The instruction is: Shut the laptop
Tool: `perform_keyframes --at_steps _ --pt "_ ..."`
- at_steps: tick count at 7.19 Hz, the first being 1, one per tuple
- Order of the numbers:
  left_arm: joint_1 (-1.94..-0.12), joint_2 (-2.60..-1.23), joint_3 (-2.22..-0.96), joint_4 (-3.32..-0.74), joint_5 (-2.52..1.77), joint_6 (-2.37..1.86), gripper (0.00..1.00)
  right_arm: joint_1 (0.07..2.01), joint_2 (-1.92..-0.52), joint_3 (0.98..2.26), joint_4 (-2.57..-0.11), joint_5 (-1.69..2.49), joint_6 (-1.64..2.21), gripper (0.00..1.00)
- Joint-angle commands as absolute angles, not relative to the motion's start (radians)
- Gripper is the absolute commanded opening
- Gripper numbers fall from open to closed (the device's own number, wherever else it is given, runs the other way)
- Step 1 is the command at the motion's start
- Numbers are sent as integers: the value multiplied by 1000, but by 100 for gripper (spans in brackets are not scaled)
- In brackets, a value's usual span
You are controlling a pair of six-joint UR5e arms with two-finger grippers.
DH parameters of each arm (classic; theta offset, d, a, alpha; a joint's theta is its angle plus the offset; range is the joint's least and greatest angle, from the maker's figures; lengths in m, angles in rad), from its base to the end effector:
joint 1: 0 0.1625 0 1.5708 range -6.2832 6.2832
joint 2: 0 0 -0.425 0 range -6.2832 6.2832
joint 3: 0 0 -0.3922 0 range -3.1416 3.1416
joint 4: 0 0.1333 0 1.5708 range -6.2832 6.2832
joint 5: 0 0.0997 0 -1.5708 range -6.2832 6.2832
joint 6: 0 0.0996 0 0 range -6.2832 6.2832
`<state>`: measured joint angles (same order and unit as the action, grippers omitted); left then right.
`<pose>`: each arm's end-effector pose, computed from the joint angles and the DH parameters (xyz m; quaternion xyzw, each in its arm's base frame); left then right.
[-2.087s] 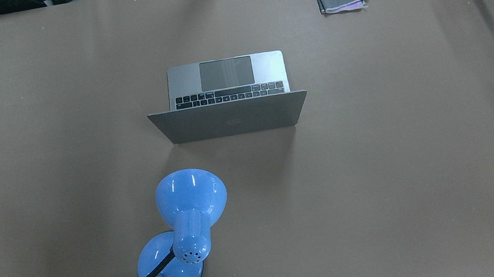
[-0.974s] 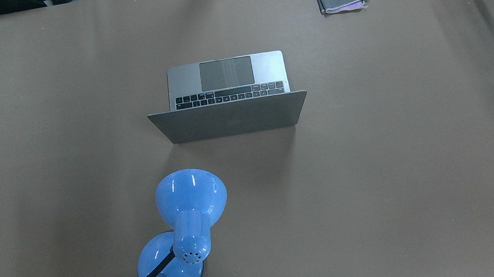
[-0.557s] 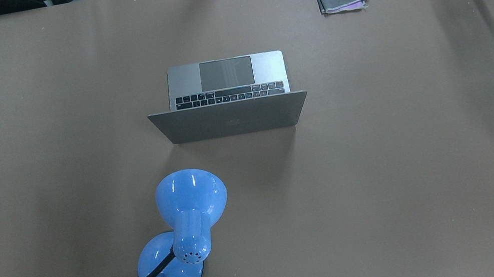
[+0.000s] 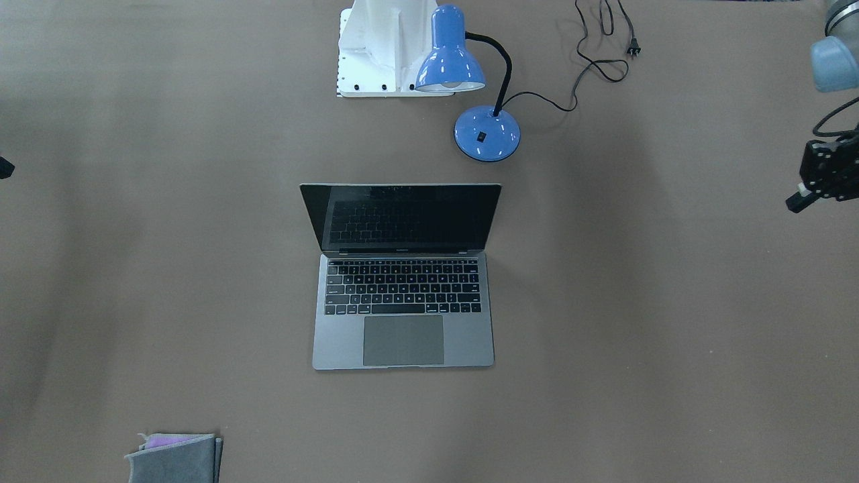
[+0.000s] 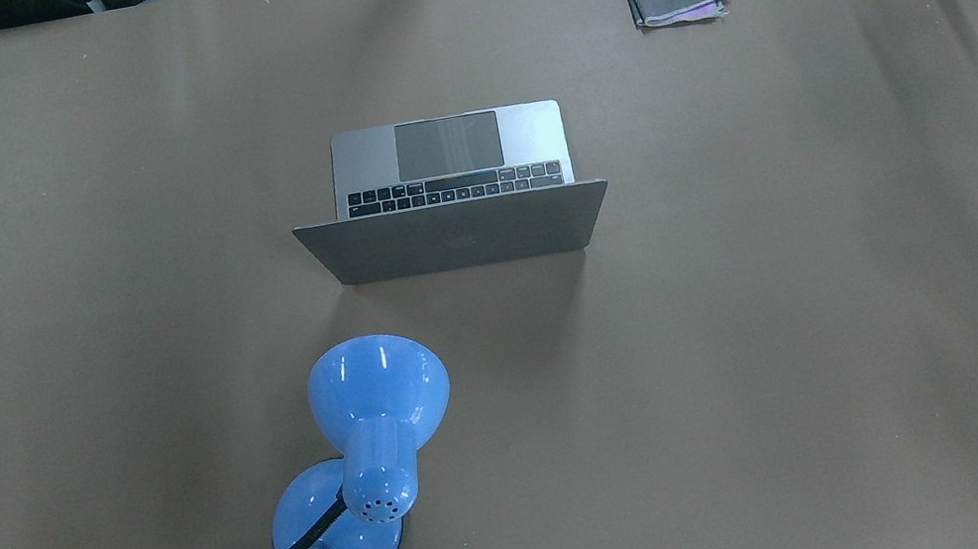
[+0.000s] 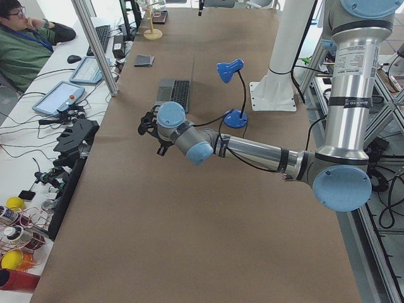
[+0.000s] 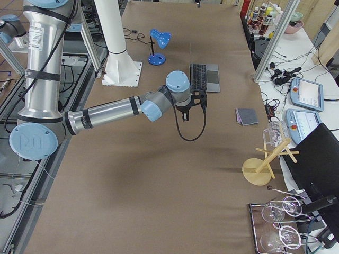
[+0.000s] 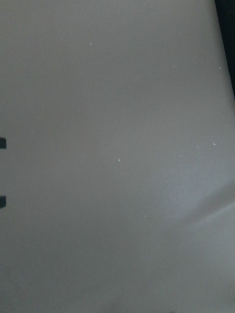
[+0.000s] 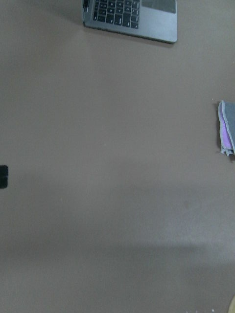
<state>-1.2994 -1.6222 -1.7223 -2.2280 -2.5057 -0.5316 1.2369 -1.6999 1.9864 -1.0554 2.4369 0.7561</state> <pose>0.0871 -0.5112 0.4709 0.1825 0.5225 0.0810 0.8289 -0.0890 -0.4319 0.4463 0.1026 -0.5140 0.0150 0.8515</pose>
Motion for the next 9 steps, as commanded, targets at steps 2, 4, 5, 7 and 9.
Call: perform_keyframes --at_steps 2,4,5,7,9 --pt "-1084 -1689 -1724 -2480 -2507 -1056 0 999 -1631 2000 -839 2282 1197 0" --pt "-994 -1755 -1723 -2555 -2496 -1240 0 849 -1566 2038 -839 2138 1363 0" --pt "-959 -1787 -1723 -2559 -2493 -1273 0 778 -1560 2055 -839 2091 1397 0" --pt "-890 -1824 -1733 -2559 -2452 -1327 0 657 -1546 2089 -839 1976 1463 0" --pt "-763 -1850 -1766 -2559 -2311 -1405 0 571 -1501 2102 -851 1869 1506 0"
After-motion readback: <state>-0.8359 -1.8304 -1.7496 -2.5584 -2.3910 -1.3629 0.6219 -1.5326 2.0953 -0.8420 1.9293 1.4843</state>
